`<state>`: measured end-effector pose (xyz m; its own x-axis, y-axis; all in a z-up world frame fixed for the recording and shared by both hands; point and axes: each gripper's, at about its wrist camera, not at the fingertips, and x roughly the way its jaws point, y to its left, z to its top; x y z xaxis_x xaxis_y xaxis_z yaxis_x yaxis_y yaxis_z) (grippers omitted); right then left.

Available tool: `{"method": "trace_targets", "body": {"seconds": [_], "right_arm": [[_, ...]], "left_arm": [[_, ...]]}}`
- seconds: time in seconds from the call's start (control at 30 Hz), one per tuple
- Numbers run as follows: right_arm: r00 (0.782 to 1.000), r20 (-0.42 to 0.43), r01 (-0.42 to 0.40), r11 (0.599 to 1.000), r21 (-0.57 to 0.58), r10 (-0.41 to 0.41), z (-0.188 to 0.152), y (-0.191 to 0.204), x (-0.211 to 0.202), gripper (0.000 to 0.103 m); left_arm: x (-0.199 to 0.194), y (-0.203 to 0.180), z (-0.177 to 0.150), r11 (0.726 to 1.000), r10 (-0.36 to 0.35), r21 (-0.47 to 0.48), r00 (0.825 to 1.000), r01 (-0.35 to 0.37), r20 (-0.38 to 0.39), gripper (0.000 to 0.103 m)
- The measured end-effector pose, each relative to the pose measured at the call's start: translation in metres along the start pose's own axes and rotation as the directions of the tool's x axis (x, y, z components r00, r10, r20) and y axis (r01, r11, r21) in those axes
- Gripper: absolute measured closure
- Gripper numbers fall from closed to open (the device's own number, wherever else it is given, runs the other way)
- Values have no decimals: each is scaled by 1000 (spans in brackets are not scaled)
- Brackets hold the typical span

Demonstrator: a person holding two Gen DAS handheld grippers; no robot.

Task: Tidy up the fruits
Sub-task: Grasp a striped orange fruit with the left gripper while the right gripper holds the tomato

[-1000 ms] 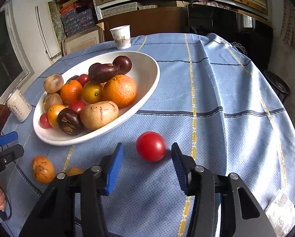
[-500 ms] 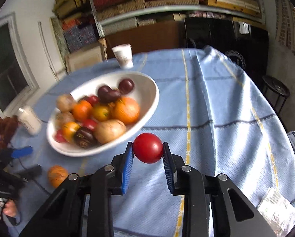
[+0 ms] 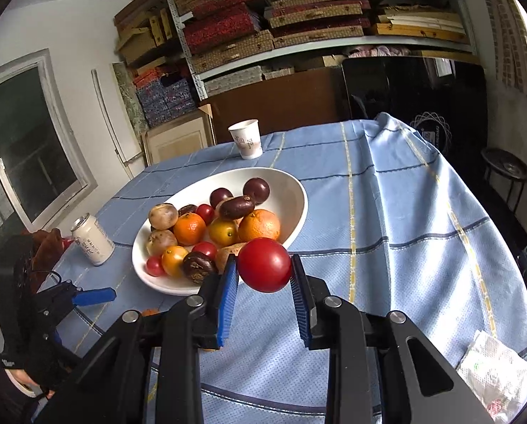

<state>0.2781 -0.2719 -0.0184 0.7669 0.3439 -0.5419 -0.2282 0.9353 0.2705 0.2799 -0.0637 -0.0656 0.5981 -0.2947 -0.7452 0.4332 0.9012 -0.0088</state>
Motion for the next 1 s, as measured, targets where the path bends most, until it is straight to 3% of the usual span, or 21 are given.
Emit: {"method": "trace_targets", "body": {"seconds": [0.13, 0.33, 0.43, 0.8, 1.0], "right_arm": [[1000, -6, 0, 1000, 5, 0, -1, 0, 1, 73], [1000, -14, -5, 1000, -7, 5, -2, 3, 3, 73], [1000, -23, -5, 1000, -9, 5, -3, 4, 4, 73], [999, -45, -8, 1000, -28, 7, -6, 9, 10, 73], [999, -51, -5, 999, -35, 4, -7, 11, 11, 73]], "left_arm": [[9, -6, 1, 999, -29, 26, 999, 30, -35, 30], [18, -8, 0, 997, -61, 34, 996, 63, -66, 45], [19, -10, 1, 996, -73, 42, 995, 76, -68, 50], [27, -6, 4, 995, -95, 20, 992, 97, -83, 51], [29, -1, 5, 995, -99, -6, 991, 99, -89, 62]]}}
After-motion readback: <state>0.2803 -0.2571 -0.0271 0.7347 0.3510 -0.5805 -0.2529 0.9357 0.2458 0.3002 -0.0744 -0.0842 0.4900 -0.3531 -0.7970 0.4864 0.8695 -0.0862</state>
